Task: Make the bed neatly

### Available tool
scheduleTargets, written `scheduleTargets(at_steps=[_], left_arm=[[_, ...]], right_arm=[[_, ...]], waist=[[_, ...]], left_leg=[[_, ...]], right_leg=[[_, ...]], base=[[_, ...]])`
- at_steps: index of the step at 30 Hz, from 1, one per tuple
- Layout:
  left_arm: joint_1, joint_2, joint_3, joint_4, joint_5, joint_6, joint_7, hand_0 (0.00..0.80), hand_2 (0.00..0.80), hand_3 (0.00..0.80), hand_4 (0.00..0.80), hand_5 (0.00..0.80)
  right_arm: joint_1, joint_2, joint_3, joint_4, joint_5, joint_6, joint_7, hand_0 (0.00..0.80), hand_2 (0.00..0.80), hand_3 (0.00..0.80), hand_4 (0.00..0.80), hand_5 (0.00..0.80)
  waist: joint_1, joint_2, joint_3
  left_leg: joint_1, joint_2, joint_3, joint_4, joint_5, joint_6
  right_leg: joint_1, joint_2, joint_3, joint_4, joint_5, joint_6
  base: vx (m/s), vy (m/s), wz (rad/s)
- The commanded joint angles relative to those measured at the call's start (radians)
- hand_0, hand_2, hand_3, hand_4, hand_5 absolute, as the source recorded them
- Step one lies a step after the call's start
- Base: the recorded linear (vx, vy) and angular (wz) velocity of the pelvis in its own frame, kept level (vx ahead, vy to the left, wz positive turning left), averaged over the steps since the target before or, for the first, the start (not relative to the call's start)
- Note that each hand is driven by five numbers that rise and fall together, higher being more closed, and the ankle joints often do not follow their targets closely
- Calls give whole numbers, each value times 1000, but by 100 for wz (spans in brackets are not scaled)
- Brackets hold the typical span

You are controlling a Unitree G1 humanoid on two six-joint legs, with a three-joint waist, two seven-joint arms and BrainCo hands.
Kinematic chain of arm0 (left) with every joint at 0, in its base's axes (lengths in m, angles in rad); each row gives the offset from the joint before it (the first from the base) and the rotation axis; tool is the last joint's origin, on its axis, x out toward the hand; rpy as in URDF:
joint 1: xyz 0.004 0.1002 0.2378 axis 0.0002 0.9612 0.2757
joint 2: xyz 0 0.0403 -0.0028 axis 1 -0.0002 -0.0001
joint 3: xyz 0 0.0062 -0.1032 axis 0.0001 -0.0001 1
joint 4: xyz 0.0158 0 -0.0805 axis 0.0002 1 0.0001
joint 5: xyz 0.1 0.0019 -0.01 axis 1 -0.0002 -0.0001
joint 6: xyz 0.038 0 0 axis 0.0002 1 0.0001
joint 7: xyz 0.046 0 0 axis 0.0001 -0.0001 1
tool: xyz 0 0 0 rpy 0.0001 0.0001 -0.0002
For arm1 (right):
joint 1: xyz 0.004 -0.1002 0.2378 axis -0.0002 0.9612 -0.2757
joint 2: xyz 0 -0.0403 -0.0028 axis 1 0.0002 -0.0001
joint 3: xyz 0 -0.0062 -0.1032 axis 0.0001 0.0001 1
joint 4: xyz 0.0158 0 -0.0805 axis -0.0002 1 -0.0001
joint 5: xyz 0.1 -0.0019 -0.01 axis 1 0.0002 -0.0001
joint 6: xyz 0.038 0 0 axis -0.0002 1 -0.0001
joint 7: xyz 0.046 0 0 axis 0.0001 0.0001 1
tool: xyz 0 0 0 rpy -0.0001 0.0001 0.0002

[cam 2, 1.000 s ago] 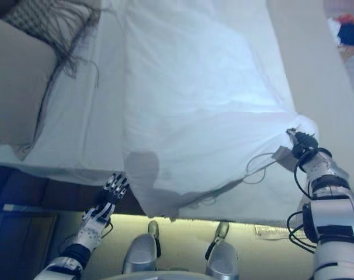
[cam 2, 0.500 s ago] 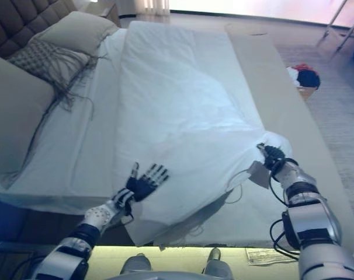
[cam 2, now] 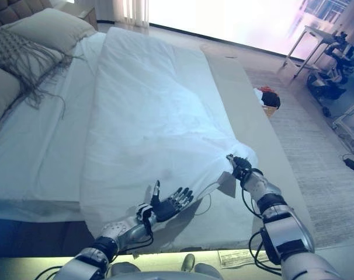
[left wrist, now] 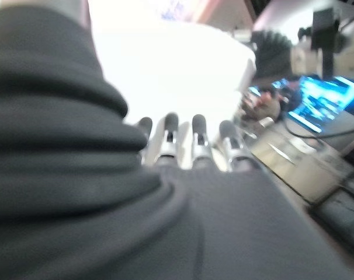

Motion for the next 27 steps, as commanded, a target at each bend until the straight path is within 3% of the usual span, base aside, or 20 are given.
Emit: scheduleTargets(at_steps=[1, 6, 13, 20, 27], left_arm=[[-35, -91, -92, -17, -99, -21, 67, 0, 0, 0, 0, 0], [-92, -82, -142, -32, -169, -120, 129, 0, 0, 0, 0, 0], [-138, -64, -112, 5, -169, -188, 191, 0, 0, 0, 0, 0], [-152, -70, -95, 26, -169, -269, 118, 0, 0, 0, 0, 0], [-206, -59, -37, 56, -169, -325, 126, 0, 0, 0, 0, 0]], right_arm=[[-102, -48, 4, -121, 90, -117, -12, 800, 800, 800, 800, 800], [-142, -50, 34, -185, 149, -153, -30, 800, 800, 800, 800, 800], [-158, -85, 60, -287, 217, -172, -45, 800, 800, 800, 800, 800], [-160, -104, 58, -319, 244, -182, -30, 800, 800, 800, 800, 800], [-140, -102, 53, -323, 226, -174, -26, 800, 800, 800, 800, 800]], waist=[[-21, -14, 53], [-40, -39, 118], [-68, -65, 166], [-82, -57, 188], [-93, -46, 192]], left_leg=[[-87, 35, -2, 59, 30, 37], [-154, 57, -20, 93, 31, 28], [-214, 82, -33, 139, 28, 17], [-235, 85, -34, 145, 34, 8], [-247, 89, -44, 155, 37, 3]], right_leg=[[38, -74, 14, 22, -33, 98], [-19, -60, 29, 38, -26, 92], [-65, -47, 39, 54, -27, 84], [-87, -46, 38, 55, -23, 80], [-100, -51, 36, 72, -31, 79]], base=[[-88, -128, -4], [-180, -167, -8], [-85, -94, -7], [-33, -17, -2], [-5, 14, 0]])
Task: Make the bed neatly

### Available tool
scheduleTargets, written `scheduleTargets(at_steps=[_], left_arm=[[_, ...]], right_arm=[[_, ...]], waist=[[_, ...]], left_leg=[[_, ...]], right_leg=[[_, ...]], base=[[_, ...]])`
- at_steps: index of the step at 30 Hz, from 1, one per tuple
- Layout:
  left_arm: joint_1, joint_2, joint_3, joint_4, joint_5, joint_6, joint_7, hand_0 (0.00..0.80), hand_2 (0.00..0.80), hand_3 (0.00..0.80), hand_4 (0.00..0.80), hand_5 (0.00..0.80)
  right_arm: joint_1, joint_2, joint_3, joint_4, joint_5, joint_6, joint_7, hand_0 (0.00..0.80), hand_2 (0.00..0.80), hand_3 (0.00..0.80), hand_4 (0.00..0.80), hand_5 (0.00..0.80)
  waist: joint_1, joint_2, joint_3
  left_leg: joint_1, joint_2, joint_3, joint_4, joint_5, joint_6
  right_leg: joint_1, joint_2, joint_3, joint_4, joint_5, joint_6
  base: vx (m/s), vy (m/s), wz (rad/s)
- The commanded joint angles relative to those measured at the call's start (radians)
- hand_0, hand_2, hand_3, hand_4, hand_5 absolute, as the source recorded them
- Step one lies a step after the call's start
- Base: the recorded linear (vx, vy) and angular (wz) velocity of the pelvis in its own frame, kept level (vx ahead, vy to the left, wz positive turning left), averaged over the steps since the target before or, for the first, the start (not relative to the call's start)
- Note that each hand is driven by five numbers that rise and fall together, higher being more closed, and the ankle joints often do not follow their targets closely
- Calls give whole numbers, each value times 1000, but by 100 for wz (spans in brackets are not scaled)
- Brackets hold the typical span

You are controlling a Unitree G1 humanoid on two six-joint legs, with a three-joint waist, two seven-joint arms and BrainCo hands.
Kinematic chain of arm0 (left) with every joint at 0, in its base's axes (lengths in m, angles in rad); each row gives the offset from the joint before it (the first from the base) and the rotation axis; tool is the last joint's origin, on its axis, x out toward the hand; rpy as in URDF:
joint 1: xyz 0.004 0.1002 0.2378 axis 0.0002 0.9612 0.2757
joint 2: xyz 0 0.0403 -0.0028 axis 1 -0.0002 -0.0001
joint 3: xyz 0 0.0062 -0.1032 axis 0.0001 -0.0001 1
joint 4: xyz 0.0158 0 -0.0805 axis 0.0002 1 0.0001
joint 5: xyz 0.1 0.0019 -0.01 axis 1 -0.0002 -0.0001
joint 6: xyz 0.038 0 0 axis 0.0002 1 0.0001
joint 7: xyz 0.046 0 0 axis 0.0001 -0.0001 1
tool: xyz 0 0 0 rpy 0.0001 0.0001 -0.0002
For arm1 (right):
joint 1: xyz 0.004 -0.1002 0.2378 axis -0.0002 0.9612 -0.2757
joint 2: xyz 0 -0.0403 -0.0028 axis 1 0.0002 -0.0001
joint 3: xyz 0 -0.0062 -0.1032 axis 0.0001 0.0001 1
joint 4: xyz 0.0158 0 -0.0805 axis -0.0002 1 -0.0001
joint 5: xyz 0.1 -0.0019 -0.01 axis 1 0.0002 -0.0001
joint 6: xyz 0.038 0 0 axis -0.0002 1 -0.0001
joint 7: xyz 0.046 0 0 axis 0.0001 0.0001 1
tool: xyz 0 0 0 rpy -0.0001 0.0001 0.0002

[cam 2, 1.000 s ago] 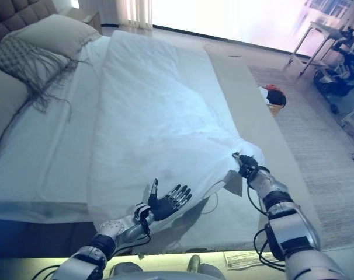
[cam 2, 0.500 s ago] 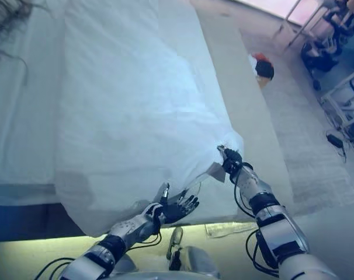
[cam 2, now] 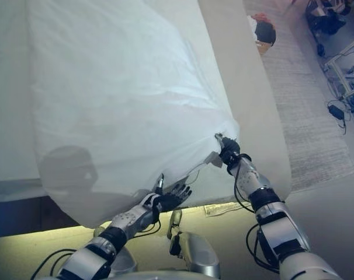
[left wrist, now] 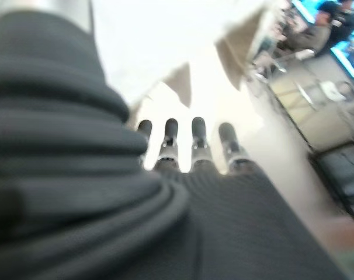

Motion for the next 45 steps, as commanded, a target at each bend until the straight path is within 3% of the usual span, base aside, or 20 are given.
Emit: scheduleTargets(at_steps=[1, 7, 13, 15, 17, 19, 22, 36, 37, 38, 45], left_arm=[[-70, -49, 3, 21, -52, -25, -49, 0, 0, 0, 0, 0], [-74, -27, 60, 25, -52, -107, -119, 0, 0, 0, 0, 0], [-69, -12, 102, 14, -52, -176, -120, 0, 0, 0, 0, 0], [-62, -6, 111, 14, -52, -187, -115, 107, 107, 107, 107, 107], [-57, -3, 122, 25, -52, -185, -112, 0, 0, 0, 0, 0], [-51, 1, 134, 35, -52, -201, -113, 0, 0, 0, 0, 0], [-39, 8, 148, 33, -52, -230, -99, 800, 800, 800, 800, 800], [59, 14, 203, 25, -21, -219, -160, 800, 800, 800, 800, 800], [63, 13, 204, 21, -20, -221, -163, 800, 800, 800, 800, 800], [66, 13, 205, 19, -18, -222, -166, 800, 800, 800, 800, 800], [109, 15, 248, 28, 20, -219, -178, 800, 800, 800, 800, 800]], right_arm=[[-104, -102, -25, -92, 39, -84, 22, 800, 800, 800, 800, 800], [-96, -103, -33, -85, 29, -76, 22, 800, 800, 800, 800, 800], [-72, -100, -57, -59, 30, -66, 30, 800, 800, 800, 800, 800], [-65, -97, -62, -51, 24, -63, 35, 800, 800, 800, 800, 800], [-65, -93, -65, -37, 19, -60, 41, 800, 800, 800, 800, 800], [-61, -91, -69, -32, 13, -59, 43, 800, 800, 800, 800, 800], [-59, -89, -76, -29, 4, -53, 42, 800, 800, 800, 800, 800], [13, -74, -109, -22, -84, 15, 35, 800, 800, 800, 800, 800], [18, -74, -110, -17, -96, 27, 34, 596, 596, 596, 596, 596], [21, -74, -111, -13, -108, 38, 35, 0, 0, 0, 0, 0], [75, -65, -112, 62, -218, 131, 63, 0, 0, 0, 0, 0]], waist=[[-22, -12, -9], [-17, -7, -11], [-2, 5, -22], [4, 10, -26], [10, 15, -32], [16, 20, -38], [23, 25, -42], [49, 54, -98], [50, 56, -102], [52, 58, -105], [65, 87, -152]], left_leg=[[-95, 40, -43, 95, 29, 22], [-84, 35, -48, 86, 32, 21], [-66, 26, -58, 67, 37, 21], [-59, 22, -62, 59, 40, 20], [-49, 19, -63, 51, 42, 20], [-41, 15, -65, 45, 42, 19], [-35, 12, -68, 44, 41, 18], [35, -23, -67, -1, 42, 25], [41, -26, -66, -5, 42, 26], [46, -28, -65, -9, 42, 27], [99, -50, -61, -42, 42, 30]], right_leg=[[43, -94, 13, 64, -63, 122], [51, -93, 11, 66, -70, 122], [71, -97, 0, 67, -80, 124], [78, -98, -6, 65, -81, 125], [87, -99, -11, 61, -83, 126], [96, -102, -17, 60, -85, 129], [104, -105, -23, 61, -88, 130], [164, -128, -35, 48, -98, 144], [168, -130, -35, 46, -98, 145], [172, -132, -36, 45, -98, 146], [212, -154, -45, 40, -108, 153]], base=[[0, 0, 0], [0, 0, 0], [31, 16, 5], [38, 25, 14], [41, 36, 13], [45, 46, 7], [40, 41, 2], [74, 62, 6], [70, 83, 4], [78, 101, 4], [93, 120, 4]])
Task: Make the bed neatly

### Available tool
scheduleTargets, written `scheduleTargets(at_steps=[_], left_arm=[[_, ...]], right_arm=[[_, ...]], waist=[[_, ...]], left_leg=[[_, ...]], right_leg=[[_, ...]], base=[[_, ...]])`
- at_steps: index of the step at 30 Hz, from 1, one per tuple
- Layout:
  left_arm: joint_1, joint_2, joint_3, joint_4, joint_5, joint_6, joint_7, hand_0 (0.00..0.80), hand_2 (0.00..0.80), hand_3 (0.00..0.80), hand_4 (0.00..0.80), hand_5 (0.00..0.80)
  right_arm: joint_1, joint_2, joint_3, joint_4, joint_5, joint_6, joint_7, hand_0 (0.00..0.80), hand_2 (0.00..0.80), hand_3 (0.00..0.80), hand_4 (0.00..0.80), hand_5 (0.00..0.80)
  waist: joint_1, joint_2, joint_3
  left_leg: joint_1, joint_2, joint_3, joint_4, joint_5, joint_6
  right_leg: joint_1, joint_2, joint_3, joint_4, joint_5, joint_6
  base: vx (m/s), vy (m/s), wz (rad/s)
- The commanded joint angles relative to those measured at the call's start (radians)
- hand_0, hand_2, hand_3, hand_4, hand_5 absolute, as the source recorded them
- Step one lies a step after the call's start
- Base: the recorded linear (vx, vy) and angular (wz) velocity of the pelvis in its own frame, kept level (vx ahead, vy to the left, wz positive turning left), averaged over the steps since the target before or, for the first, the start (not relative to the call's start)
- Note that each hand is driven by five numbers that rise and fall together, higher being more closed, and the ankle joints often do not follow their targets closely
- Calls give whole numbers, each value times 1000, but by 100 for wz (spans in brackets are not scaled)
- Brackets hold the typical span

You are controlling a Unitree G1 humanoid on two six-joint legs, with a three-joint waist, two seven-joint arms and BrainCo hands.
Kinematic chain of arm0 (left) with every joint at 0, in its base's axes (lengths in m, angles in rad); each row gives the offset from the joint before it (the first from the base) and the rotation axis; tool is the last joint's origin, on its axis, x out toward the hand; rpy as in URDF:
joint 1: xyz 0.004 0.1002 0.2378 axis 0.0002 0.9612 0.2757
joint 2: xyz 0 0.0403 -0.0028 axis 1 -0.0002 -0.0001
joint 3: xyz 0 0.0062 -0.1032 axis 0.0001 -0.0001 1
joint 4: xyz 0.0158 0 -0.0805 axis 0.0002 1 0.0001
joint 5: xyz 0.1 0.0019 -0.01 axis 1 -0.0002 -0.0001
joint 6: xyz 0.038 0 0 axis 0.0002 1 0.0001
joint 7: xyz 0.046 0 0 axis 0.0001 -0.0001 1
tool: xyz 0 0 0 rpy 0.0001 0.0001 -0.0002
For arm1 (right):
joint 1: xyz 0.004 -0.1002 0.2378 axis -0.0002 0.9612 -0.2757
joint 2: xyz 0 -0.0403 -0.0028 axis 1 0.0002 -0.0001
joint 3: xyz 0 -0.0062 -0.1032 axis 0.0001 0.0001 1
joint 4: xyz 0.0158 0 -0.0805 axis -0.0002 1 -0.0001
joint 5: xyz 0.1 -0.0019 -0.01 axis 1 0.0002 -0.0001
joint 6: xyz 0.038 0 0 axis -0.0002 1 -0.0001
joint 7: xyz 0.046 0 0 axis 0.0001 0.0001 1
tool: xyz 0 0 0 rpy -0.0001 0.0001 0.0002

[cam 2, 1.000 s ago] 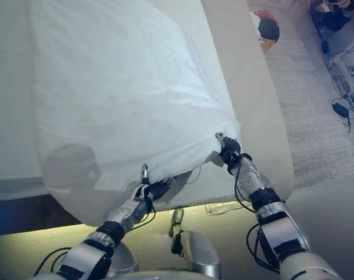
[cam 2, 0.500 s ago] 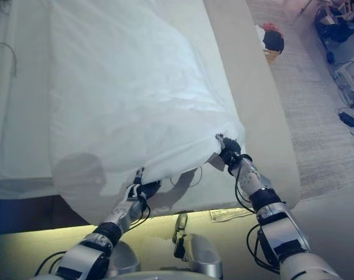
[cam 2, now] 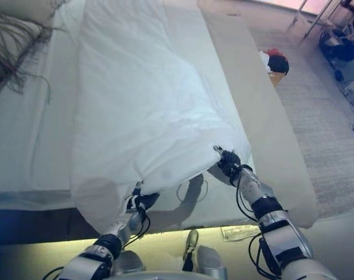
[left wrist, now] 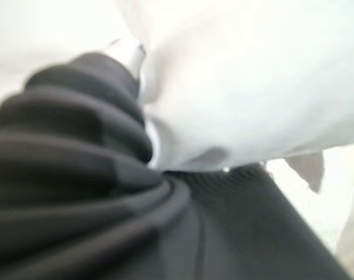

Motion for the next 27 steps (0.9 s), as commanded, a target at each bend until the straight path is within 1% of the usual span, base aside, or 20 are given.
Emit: scheduleTargets(at_steps=[1, 4, 6, 7, 9, 12, 14, 18, 22, 25, 27], left_arm=[[-15, 27, 30, 23, 38, -3, -63, 800, 800, 800, 800, 800], [12, 35, 64, 38, 66, -2, -81, 800, 800, 800, 800, 800], [35, 43, 96, 54, 99, 5, -107, 800, 800, 800, 800, 800], [44, 47, 110, 61, 119, 6, -117, 800, 800, 800, 800, 800], [65, 65, 153, 90, 167, 13, -141, 800, 800, 800, 800, 800], [85, 106, 229, 130, 240, 30, -185, 800, 800, 800, 800, 800], [90, 133, 264, 150, 275, 28, -213, 800, 800, 800, 800, 800], [87, 199, 324, 154, 322, 11, -224, 800, 800, 800, 800, 800], [77, 290, 372, 176, 349, 10, -237, 800, 800, 800, 800, 800], [64, 359, 410, 211, 360, 18, -282, 800, 800, 800, 800, 800], [59, 394, 428, 224, 352, 28, -301, 800, 800, 800, 800, 800]], right_arm=[[-22, -54, -84, 45, -68, 15, 50, 0, 0, 0, 0, 0], [33, -46, -88, 88, -114, 59, 110, 0, 0, 0, 0, 0], [82, -42, -98, 132, -168, 96, 179, 0, 0, 0, 0, 0], [99, -41, -100, 151, -193, 101, 206, 0, 0, 0, 0, 0], [134, -41, -107, 208, -247, 94, 266, 0, 0, 0, 0, 0], [175, -45, -126, 268, -292, 73, 318, 0, 0, 0, 0, 0], [191, -47, -141, 298, -299, 65, 334, 0, 0, 0, 0, 0], [225, -55, -174, 335, -278, 54, 354, 0, 0, 0, 0, 0], [255, -63, -212, 385, -226, 30, 364, 0, 0, 0, 0, 0], [273, -65, -239, 432, -191, 14, 378, 0, 0, 0, 0, 0], [281, -64, -257, 454, -185, 4, 384, 0, 0, 0, 0, 0]], waist=[[45, -17, -46], [51, -1, -62], [57, 10, -71], [59, 14, -75], [65, 26, -84], [70, 43, -96], [69, 51, -103], [64, 66, -115], [58, 83, -129], [53, 100, -143], [54, 108, -153]], left_leg=[[-21, 2, -11, 23, 30, 16], [6, -12, -9, 2, 31, 20], [21, -21, -11, -9, 31, 23], [27, -25, -13, -12, 30, 24], [40, -34, -16, -18, 29, 27], [55, -45, -19, -24, 27, 31], [62, -52, -18, -31, 26, 35], [69, -73, -16, -44, 25, 44], [70, -109, -7, -65, 28, 64], [77, -144, 0, -99, 34, 83], [75, -166, 3, -119, 39, 93]], right_leg=[[70, -109, -6, 49, -86, 123], [89, -122, -15, 47, -93, 126], [102, -131, -22, 47, -98, 128], [107, -134, -25, 47, -99, 129], [119, -141, -32, 46, -104, 128], [133, -150, -40, 43, -108, 128], [139, -155, -44, 39, -108, 130], [142, -171, -46, 26, -96, 137], [136, -194, -44, 8, -64, 149], [132, -212, -40, -4, -35, 160], [125, -226, -42, -12, -11, 161]], base=[[91, 162, 4], [66, 172, 10], [60, 163, 7], [67, 163, 6], [63, 170, 8], [29, 174, 7], [-17, 168, 6], [-82, 186, 6], [-133, 207, 1], [-116, 210, 2], [-112, 223, 7]])
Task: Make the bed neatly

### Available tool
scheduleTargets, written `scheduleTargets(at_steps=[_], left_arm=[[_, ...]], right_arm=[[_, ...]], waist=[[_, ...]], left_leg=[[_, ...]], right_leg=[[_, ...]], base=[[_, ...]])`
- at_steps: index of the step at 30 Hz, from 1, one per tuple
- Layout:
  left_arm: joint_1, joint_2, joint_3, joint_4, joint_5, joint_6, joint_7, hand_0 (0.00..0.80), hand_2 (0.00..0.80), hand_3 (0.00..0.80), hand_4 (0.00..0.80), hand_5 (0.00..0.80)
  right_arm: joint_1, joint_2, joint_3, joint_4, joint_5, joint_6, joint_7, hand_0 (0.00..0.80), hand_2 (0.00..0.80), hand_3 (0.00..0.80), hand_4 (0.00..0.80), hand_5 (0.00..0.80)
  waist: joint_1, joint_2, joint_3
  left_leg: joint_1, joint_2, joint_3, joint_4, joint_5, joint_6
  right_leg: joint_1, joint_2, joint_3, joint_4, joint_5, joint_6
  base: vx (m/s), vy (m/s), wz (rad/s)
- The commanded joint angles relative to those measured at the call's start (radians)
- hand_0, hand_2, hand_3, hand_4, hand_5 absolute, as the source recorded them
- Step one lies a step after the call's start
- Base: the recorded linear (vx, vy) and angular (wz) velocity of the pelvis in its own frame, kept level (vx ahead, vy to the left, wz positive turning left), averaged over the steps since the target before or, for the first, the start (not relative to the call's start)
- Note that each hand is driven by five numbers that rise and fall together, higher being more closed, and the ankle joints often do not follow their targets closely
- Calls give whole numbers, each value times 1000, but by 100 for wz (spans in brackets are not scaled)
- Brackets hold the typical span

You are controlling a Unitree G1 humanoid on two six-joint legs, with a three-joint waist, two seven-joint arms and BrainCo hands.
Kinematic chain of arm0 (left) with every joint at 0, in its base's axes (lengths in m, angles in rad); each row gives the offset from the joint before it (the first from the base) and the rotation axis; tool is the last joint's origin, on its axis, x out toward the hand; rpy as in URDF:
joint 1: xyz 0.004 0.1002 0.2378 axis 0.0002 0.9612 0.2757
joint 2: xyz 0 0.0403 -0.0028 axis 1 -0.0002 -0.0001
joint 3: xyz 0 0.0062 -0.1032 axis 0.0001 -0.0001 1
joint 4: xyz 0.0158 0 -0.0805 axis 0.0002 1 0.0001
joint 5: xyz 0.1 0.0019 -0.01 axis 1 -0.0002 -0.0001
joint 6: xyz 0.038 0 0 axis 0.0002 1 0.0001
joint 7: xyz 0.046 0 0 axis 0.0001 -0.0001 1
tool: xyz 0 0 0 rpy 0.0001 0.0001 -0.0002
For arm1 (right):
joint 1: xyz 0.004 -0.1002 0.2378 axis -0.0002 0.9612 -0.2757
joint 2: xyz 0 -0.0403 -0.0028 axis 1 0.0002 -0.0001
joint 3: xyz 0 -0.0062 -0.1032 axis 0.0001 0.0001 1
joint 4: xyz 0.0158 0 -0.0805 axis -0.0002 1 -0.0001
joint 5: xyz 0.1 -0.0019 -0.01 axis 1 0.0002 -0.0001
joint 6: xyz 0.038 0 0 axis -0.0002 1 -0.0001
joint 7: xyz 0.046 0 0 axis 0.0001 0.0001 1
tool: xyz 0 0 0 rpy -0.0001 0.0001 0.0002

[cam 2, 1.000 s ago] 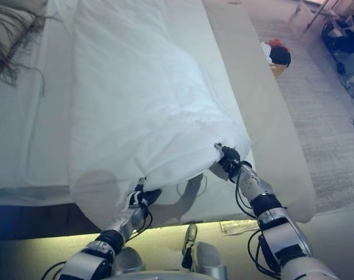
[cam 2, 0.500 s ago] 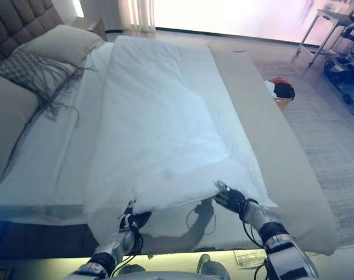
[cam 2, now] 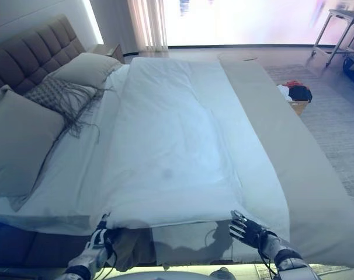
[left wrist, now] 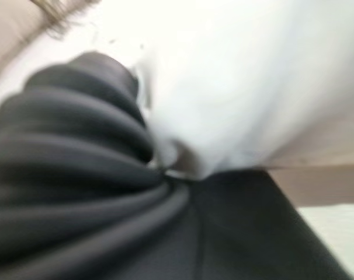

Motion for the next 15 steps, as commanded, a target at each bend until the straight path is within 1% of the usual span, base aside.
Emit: scheduleTargets(at_steps=[1, 3, 4, 5, 6, 7, 8, 9, 10, 11, 12, 13, 14, 15], left_arm=[[-110, 208, 144, 73, -33, -27, -119, 800, 800, 800, 800, 800], [-121, 238, 159, 86, -26, -19, -129, 800, 800, 800, 800, 800], [-126, 254, 168, 91, -16, -10, -128, 800, 800, 800, 800, 800], [-129, 261, 170, 94, -14, -8, -127, 800, 800, 800, 800, 800], [-132, 283, 180, 101, -10, 1, -120, 800, 800, 800, 800, 800], [-133, 303, 191, 109, -10, 10, -115, 800, 800, 800, 800, 800], [-133, 308, 192, 112, -11, 10, -113, 800, 800, 800, 800, 800], [-128, 330, 220, 113, -4, 6, -94, 800, 800, 800, 800, 800], [-129, 343, 223, 116, -13, 3, -84, 800, 800, 800, 800, 800], [-132, 349, 225, 123, -14, -3, -81, 800, 800, 800, 800, 800], [-138, 355, 225, 129, -6, -8, -80, 800, 800, 800, 800, 800], [-142, 356, 214, 129, -5, -18, -74, 800, 800, 800, 800, 800], [-146, 354, 207, 129, -5, -28, -69, 800, 800, 800, 800, 800], [-152, 353, 195, 127, -4, -38, -61, 800, 800, 800, 800, 800]], right_arm=[[-40, -20, -65, 91, 68, -69, 33, 0, 0, 0, 0, 0], [-30, -23, -85, 119, 79, -78, 23, 0, 0, 0, 0, 0], [-27, -27, -95, 134, 83, -80, 18, 0, 0, 0, 0, 0], [-28, -29, -98, 138, 86, -80, 15, 0, 0, 0, 0, 0], [-26, -36, -109, 150, 93, -78, 2, 0, 0, 0, 0, 0], [-26, -43, -117, 159, 94, -75, -7, 0, 0, 0, 0, 0], [-26, -43, -119, 161, 94, -74, -10, 0, 0, 0, 0, 0], [-30, -38, -131, 171, 87, -74, -28, 0, 0, 0, 0, 0], [-33, -39, -124, 175, 95, -72, -31, 0, 0, 0, 0, 0], [-33, -37, -119, 179, 101, -75, -28, 0, 0, 0, 0, 0], [-35, -39, -113, 181, 107, -75, -17, 0, 0, 0, 0, 0], [-38, -40, -101, 178, 120, -78, -11, 0, 0, 0, 0, 0], [-45, -42, -91, 176, 126, -79, -9, 0, 0, 0, 0, 0], [-54, -43, -79, 174, 127, -85, -3, 0, 0, 0, 0, 0]], waist=[[45, -32, -13], [47, -23, -19], [48, -20, -20], [48, -21, -22], [47, -16, -23], [48, -14, -26], [50, -14, -26], [54, -5, -24], [54, 3, -23], [53, 9, -24], [50, 13, -24], [48, 12, -25], [46, 8, -25], [43, 3, -27]], left_leg=[[-42, -54, 10, 42, -2, 49], [-37, -88, 10, 20, -8, 62], [-28, -107, 7, 7, -15, 69], [-31, -116, 7, 4, -12, 74], [-29, -140, 8, -1, -23, 82], [-29, -154, 18, -6, -29, 87], [-27, -156, 21, -5, -36, 88], [-28, -165, 34, -7, -42, 102], [-36, -168, 37, -7, -36, 112], [-46, -171, 33, -6, -28, 123], [-61, -179, 22, -5, -19, 136], [-75, -191, 10, -5, -12, 144], [-83, -201, 1, -5, -8, 147], [-93, -218, -9, -4, -5, 152]], right_leg=[[12, -136, -4, 63, -6, 83], [3, -159, -14, 65, 29, 88], [-3, -173, -14, 70, 49, 96], [-10, -180, -14, 68, 63, 98], [-19, -195, -18, 65, 91, 106], [-31, -210, -30, 66, 123, 114], [-32, -213, -31, 67, 126, 117], [-61, -217, -39, 156, 130, 118], [-79, -204, -27, 253, 96, 108], [-88, -173, -7, 325, 55, 93], [-96, -115, 22, 401, 4, 75], [-101, -63, 40, 450, -29, 64], [-108, -24, 53, 479, -48, 58], [-107, 26, 69, 495, -70, 53]], base=[[-121, 266, 5], [-97, 263, 3], [-67, 208, 5], [-71, 230, 5], [-102, 230, 3], [-79, 218, 2], [-147, 257, 1], [-169, 257, -2], [-214, 284, -1], [-168, 193, 0], [-156, 132, -2], [-150, 87, -4], [-149, 39, 4], [-142, 7, 15]])
